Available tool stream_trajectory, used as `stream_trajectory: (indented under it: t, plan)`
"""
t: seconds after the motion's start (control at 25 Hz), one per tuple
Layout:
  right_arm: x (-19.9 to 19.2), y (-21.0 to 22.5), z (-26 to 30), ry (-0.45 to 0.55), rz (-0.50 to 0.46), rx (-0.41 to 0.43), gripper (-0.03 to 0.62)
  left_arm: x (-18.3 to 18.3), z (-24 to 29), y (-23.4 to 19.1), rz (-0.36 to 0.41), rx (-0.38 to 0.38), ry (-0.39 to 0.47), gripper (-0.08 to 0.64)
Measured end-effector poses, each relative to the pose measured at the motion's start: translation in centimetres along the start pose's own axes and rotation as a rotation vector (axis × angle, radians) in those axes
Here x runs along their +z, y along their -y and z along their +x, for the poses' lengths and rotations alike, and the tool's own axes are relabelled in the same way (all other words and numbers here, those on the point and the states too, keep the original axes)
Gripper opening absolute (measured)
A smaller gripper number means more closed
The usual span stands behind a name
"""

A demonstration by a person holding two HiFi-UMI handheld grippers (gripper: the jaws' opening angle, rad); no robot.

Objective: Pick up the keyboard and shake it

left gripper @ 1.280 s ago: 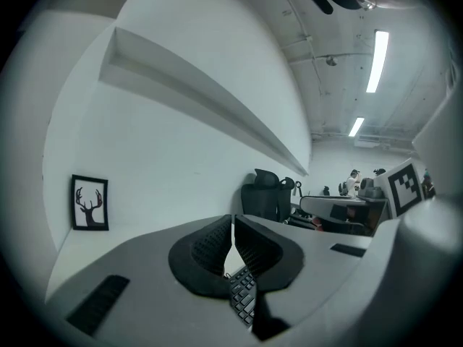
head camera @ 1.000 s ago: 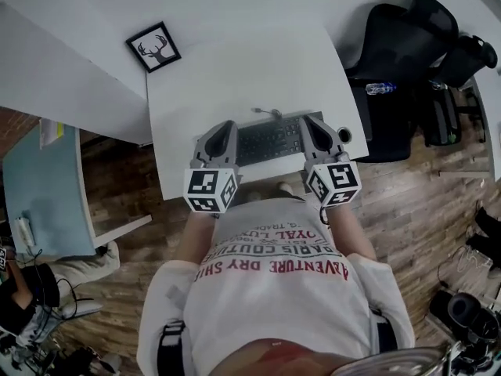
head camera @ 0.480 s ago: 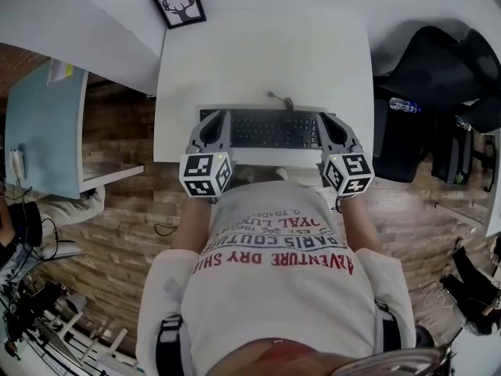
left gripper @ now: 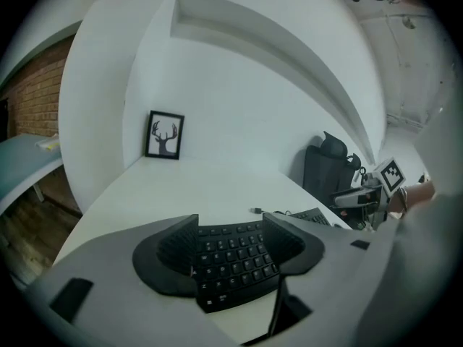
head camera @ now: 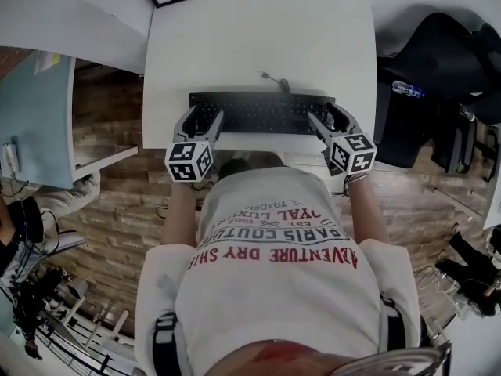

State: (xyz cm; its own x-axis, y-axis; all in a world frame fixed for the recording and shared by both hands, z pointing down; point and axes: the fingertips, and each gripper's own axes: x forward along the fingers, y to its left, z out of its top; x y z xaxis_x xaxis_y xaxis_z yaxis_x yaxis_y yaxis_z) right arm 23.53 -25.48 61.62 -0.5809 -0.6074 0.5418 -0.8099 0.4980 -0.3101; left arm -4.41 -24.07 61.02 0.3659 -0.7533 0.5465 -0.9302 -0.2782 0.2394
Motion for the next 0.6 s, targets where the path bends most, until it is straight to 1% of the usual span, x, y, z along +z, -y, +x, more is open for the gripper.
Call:
stream_trajectory:
  t: [0.12,0.2,0.28,0.4,0.48,0.6]
  plan:
    - [-1.5,3.1,0.7,-0.053,0.067,-0.034,0.289,-1.5,1.4,-3.7,-0.074,0.037,-0.067,0.303]
    - [-2.6,5.0,0.5,-0.087,0.122,-0.048,0.298,-2.6,2.0,-5.4,-0.116,0.04,-0.124,0.323]
    - [-3.8,6.4,0.5,-0.123,0.158,-0.046,0.302,-3.7,2.6,-6.6,-0.136,0.021,-0.178,0.33]
    - [-5.6,7.9,0.9,-0.171,0.206,-0.025,0.304,-5.3,3.6,-7.3,-0.147,-0.027,-0.254,0.333]
    - [-6.4,8.3,1.2,-0.193,0.232,-0.007,0.304,-5.8,4.0,-7.3,-0.156,-0.065,-0.285,0.333]
    - [-6.9,8.1,1.9,-0.22,0.258,0.032,0.302,-5.8,4.6,-7.3,-0.156,-0.109,-0.309,0.333]
